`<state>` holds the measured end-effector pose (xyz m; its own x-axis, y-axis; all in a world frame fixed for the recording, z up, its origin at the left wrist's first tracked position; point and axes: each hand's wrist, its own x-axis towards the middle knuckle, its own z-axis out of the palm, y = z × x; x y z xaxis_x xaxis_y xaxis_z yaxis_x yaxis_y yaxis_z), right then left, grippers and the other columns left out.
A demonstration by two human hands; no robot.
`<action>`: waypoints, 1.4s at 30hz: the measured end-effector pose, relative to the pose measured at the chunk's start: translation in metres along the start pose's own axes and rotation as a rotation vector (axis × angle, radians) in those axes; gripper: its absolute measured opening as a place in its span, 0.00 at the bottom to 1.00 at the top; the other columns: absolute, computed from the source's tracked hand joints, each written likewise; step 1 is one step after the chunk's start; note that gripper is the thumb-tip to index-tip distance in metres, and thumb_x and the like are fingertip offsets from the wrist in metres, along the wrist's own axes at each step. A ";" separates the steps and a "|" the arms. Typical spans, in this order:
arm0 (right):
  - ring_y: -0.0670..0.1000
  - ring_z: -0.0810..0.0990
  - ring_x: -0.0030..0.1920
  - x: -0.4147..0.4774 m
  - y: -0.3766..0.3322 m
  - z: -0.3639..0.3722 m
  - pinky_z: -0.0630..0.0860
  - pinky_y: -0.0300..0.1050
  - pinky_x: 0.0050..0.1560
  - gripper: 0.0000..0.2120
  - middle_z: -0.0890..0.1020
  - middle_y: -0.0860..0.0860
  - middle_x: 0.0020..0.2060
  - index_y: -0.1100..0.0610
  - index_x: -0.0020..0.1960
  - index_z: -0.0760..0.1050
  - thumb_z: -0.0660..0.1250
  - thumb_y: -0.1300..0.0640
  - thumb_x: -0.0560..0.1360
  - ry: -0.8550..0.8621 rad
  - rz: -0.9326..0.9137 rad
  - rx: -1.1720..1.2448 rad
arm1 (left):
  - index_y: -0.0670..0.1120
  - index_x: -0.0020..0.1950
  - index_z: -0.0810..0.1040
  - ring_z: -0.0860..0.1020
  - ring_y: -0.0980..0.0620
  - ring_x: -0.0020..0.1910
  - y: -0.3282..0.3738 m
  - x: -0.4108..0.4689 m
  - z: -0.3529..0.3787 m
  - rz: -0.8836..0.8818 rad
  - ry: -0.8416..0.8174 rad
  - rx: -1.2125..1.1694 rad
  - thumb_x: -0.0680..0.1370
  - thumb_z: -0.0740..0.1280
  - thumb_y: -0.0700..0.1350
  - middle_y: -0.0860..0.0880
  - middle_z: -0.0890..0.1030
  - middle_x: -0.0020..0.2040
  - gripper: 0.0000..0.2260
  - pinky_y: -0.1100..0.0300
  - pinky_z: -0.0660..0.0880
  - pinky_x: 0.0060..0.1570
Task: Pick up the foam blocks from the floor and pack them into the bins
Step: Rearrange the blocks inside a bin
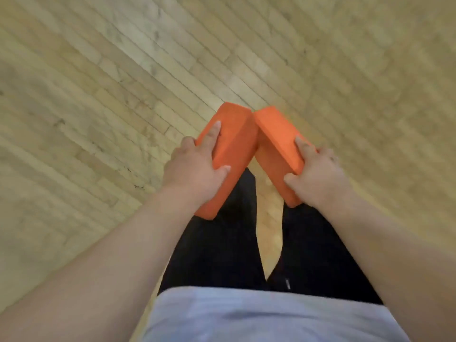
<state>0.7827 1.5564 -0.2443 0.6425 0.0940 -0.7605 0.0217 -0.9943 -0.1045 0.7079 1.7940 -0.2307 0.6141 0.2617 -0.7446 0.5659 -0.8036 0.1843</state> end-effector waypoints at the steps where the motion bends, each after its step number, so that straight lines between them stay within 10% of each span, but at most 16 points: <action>1: 0.63 0.69 0.66 -0.029 0.017 -0.001 0.68 0.55 0.67 0.41 0.69 0.60 0.65 0.44 0.83 0.53 0.68 0.45 0.74 -0.003 0.043 0.049 | 0.68 0.80 0.38 0.73 0.40 0.62 0.017 -0.020 -0.009 0.069 0.004 0.073 0.77 0.65 0.66 0.44 0.67 0.67 0.41 0.43 0.74 0.61; 9: 0.64 0.73 0.64 -0.233 0.181 0.027 0.70 0.55 0.65 0.42 0.71 0.61 0.64 0.43 0.82 0.53 0.67 0.40 0.73 0.168 0.427 0.538 | 0.69 0.80 0.44 0.73 0.39 0.63 0.196 -0.156 0.004 0.571 0.037 0.391 0.76 0.68 0.64 0.44 0.68 0.66 0.41 0.43 0.73 0.62; 25: 0.60 0.70 0.68 -0.690 0.497 0.248 0.69 0.53 0.69 0.41 0.69 0.56 0.66 0.37 0.82 0.51 0.67 0.39 0.74 0.914 1.386 1.168 | 0.68 0.80 0.42 0.74 0.41 0.63 0.504 -0.595 0.379 1.496 -0.259 0.685 0.76 0.66 0.65 0.47 0.67 0.67 0.41 0.44 0.74 0.60; 42: 0.55 0.66 0.70 -0.822 0.771 0.200 0.69 0.52 0.65 0.39 0.65 0.50 0.67 0.34 0.81 0.48 0.67 0.38 0.77 1.611 2.040 1.170 | 0.67 0.80 0.45 0.76 0.44 0.64 0.838 -0.876 0.597 2.157 -0.669 0.531 0.75 0.68 0.65 0.48 0.69 0.72 0.42 0.44 0.74 0.65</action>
<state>0.1184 0.7230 0.1721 -0.7055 -0.6939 0.1443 -0.5442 0.4000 -0.7375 0.3163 0.5720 0.1930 -0.3548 -0.9172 0.1811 -0.6369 0.3789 0.6714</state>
